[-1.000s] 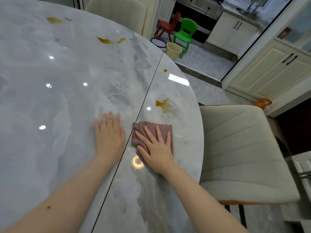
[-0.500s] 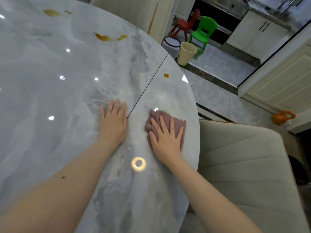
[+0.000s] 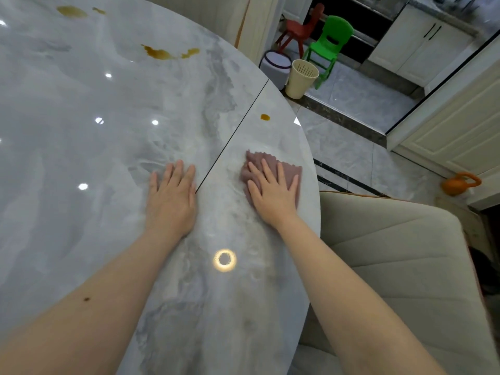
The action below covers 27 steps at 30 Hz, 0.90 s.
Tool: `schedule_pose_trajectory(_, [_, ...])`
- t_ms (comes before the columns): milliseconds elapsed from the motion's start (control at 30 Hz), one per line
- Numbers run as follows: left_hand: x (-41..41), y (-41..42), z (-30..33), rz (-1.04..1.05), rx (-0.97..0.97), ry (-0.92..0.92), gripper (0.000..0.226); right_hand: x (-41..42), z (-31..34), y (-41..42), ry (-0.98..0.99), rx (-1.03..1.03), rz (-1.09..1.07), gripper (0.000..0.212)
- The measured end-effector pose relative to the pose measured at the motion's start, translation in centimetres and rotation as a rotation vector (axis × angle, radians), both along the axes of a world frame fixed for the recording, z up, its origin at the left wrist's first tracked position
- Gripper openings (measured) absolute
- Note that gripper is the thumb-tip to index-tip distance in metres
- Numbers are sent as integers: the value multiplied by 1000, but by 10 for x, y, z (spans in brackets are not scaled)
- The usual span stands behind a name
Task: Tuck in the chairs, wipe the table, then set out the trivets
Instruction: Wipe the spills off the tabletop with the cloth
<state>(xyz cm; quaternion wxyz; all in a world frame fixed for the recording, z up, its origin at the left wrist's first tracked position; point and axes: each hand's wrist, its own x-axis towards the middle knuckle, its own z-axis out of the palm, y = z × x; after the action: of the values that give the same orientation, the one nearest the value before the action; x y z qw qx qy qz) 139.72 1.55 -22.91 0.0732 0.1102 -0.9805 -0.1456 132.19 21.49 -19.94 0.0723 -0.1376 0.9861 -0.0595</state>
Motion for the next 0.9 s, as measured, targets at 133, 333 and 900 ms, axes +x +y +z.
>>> schedule_pose_trajectory(133, [0, 0, 1, -5, 16, 8, 47, 61, 4, 29, 9, 26, 117, 58])
schedule_pose_trajectory(333, [0, 1, 5, 4, 16, -1, 47, 87, 0, 13, 4, -1, 354, 53])
schedule_pose_trajectory(900, [2, 4, 7, 1, 10, 21, 47, 79, -1, 36, 45, -137, 205, 59])
